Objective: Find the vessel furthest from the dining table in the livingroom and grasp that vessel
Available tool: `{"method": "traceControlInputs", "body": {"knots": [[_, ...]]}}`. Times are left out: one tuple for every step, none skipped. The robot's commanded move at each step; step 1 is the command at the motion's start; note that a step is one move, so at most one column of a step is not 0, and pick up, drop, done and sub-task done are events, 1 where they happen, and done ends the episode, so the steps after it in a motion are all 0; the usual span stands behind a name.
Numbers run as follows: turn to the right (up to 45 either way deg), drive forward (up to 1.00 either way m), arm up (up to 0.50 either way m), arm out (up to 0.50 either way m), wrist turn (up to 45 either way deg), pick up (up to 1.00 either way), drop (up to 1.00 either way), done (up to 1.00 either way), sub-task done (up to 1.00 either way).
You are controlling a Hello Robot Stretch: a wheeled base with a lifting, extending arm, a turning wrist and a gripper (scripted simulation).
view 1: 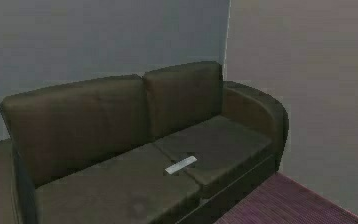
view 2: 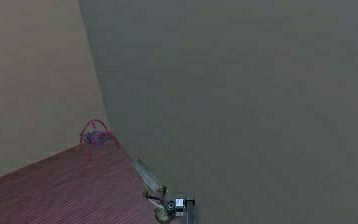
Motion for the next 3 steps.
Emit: {"method": "traceControlInputs", "body": {"knots": [[0.0, 0.00, -0.30, 0.00, 0.0, 0.00, 0.00, 0.00, 0.00], [0.0, 0.00, 0.00, 0.00, 0.0, 1.00, 0.00, 0.00, 0.00], [0.0, 0.00, 0.10, 0.00, 0.0, 0.00, 0.00, 0.00, 0.00]]}}
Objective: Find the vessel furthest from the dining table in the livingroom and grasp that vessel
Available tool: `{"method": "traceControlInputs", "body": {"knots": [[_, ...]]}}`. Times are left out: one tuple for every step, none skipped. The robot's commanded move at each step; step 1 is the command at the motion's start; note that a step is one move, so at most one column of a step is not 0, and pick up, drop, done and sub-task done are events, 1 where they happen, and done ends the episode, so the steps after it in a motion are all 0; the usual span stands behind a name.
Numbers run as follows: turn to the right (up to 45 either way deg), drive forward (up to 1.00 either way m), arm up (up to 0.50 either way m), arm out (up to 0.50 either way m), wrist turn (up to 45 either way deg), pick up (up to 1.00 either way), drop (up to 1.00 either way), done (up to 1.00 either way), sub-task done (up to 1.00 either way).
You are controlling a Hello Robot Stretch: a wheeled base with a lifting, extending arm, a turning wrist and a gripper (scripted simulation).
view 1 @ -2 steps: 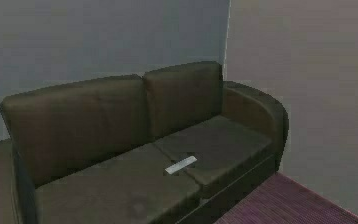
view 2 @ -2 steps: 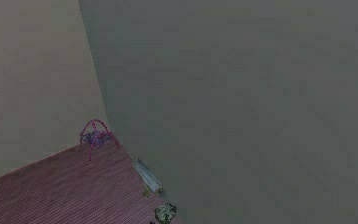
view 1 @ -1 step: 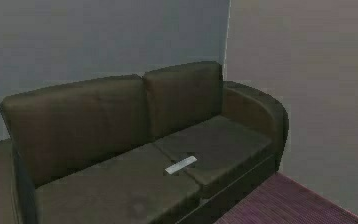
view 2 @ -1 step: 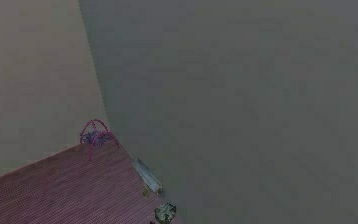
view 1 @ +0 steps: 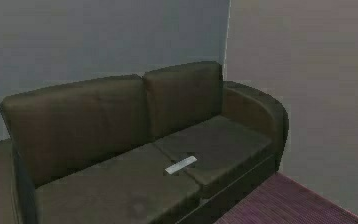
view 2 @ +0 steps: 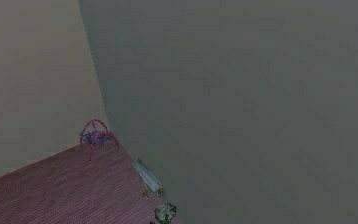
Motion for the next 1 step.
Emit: {"method": "traceControlInputs", "body": {"knots": [[0.0, 0.00, 0.00, 0.00, 0.0, 0.00, 0.00, 1.00, 0.00]]}}
